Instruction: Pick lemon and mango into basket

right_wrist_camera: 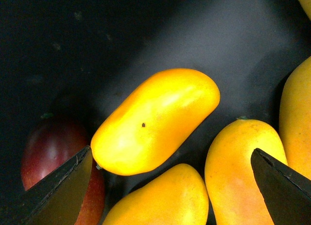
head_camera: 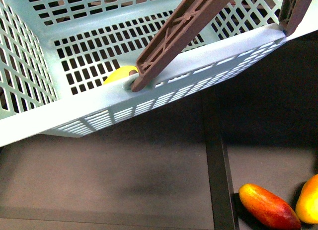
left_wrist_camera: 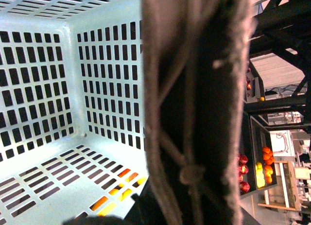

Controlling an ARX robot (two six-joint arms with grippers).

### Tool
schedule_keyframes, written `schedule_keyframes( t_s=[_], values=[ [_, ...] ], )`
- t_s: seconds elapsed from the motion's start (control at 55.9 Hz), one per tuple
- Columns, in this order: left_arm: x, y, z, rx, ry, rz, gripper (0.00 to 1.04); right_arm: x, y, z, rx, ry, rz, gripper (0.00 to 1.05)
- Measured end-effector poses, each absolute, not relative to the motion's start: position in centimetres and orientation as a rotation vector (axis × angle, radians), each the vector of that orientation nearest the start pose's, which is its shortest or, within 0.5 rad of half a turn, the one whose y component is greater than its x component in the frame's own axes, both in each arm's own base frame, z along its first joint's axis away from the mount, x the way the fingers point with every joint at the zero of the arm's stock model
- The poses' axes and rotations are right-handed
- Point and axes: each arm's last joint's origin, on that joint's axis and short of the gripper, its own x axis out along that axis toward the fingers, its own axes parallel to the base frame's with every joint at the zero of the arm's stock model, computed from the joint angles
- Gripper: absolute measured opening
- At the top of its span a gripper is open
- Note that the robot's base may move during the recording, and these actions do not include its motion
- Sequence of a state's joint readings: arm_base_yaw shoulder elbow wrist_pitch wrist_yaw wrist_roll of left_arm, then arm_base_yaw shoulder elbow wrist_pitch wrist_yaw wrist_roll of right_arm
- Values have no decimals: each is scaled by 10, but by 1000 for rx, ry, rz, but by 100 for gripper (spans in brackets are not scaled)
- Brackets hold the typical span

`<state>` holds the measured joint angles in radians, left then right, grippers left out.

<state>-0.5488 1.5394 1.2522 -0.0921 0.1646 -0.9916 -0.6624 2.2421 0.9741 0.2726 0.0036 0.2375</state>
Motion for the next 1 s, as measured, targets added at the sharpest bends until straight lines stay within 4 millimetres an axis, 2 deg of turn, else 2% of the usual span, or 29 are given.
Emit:
schedule_keyframes(
  t_s=[0.304,1.002],
  values=[
    [299,-188,320,-863,694,-456,4,301,-238,-17,608,921,-774,96],
    [299,-188,320,-863,695,-457,4,344,-236,-39,661,915,-775,96]
  ],
)
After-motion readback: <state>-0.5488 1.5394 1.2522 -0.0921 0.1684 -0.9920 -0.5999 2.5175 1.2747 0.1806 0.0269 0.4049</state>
